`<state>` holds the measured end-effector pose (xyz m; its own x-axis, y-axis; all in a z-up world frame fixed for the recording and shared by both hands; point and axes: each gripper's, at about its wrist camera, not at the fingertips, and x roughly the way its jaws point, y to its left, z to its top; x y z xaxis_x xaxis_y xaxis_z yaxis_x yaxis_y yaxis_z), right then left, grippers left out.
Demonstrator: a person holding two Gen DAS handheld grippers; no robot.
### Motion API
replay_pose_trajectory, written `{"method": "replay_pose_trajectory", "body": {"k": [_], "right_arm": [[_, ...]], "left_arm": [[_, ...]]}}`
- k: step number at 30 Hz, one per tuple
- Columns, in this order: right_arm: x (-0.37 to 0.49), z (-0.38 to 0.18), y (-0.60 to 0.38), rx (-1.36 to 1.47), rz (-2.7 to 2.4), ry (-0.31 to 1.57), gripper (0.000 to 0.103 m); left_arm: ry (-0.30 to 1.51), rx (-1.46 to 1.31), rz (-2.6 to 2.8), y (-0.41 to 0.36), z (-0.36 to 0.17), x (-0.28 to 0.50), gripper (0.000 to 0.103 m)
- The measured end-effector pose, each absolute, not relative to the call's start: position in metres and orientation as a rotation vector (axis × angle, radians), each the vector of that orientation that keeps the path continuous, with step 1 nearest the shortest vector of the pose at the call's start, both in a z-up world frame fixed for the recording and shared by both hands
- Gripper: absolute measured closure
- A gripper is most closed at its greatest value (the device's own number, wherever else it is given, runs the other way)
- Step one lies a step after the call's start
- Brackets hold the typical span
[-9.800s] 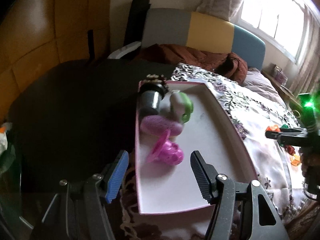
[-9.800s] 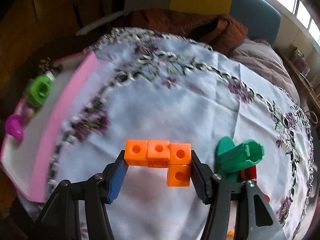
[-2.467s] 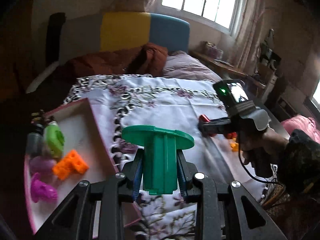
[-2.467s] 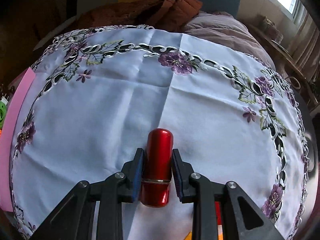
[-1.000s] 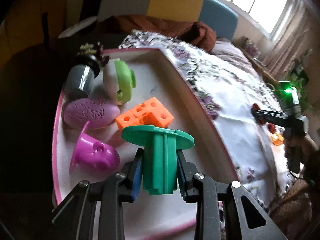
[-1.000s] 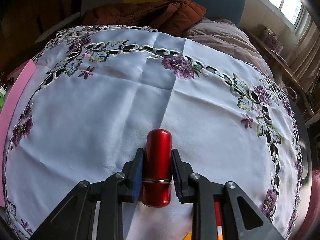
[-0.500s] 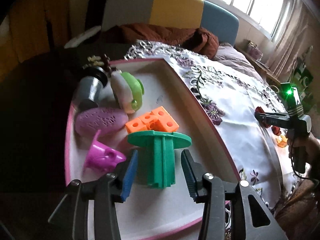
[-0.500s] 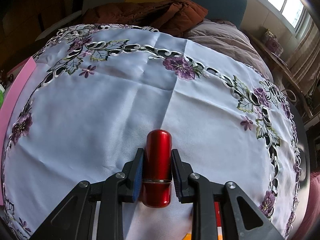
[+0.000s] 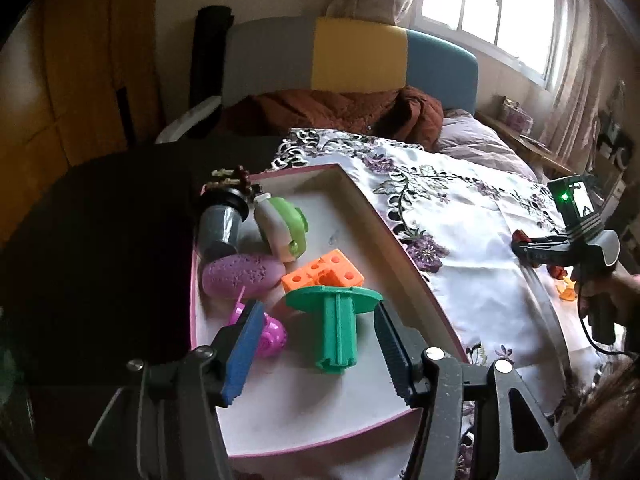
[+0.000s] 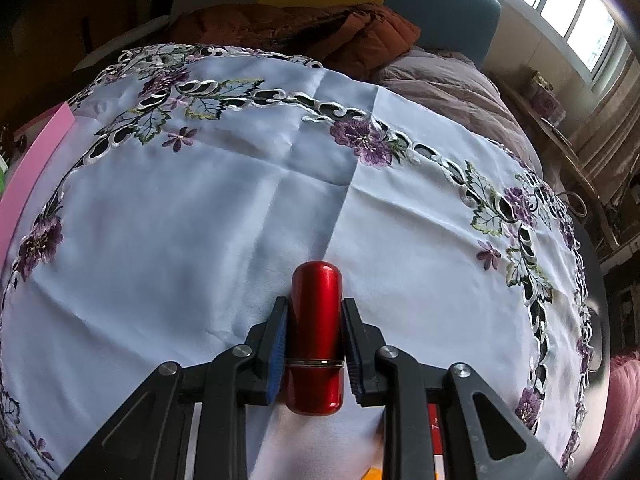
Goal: Organize rigid objects
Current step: 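Carry the green stand into the tray and open the left gripper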
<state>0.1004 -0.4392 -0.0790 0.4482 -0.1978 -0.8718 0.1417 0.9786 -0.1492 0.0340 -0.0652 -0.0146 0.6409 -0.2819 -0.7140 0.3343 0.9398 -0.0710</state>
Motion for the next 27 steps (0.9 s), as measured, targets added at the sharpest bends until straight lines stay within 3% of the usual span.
{"method": "replay_pose_trajectory", "body": {"k": [27], "right_arm": [[0.099, -0.070, -0.456, 0.110, -0.214, 1.071, 0.078]], "left_arm": [[0.807, 0.023, -0.268, -0.035, -0.018, 0.030, 0.043]]}}
